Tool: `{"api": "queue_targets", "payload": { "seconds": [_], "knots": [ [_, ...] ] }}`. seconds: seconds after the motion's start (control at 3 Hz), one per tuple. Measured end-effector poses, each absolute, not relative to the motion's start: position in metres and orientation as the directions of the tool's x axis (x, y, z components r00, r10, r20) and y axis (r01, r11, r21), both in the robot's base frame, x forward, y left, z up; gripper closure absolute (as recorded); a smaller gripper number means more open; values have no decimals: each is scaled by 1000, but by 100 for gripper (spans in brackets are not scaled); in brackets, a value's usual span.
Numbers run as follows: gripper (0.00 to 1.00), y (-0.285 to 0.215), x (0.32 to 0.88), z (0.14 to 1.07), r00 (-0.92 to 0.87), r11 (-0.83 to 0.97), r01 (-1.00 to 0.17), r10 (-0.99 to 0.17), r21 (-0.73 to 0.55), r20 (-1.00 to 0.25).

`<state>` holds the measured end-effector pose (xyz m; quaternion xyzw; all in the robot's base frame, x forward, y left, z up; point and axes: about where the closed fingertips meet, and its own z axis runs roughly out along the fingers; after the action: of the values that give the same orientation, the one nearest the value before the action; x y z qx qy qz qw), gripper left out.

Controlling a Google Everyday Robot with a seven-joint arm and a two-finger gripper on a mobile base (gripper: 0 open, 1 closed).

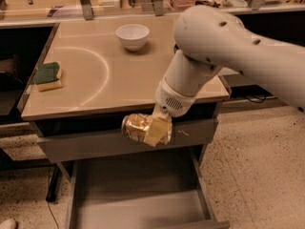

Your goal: Place orange can into middle drawer

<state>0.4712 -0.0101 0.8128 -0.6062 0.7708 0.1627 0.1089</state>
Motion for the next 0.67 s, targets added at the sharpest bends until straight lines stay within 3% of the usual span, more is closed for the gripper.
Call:
{"api": "queue_targets", "payload": {
  "seconds": [0.67],
  "knots": [
    [100,-8,417,690,-432,310,-879,-841,362,-326]
  ]
}}
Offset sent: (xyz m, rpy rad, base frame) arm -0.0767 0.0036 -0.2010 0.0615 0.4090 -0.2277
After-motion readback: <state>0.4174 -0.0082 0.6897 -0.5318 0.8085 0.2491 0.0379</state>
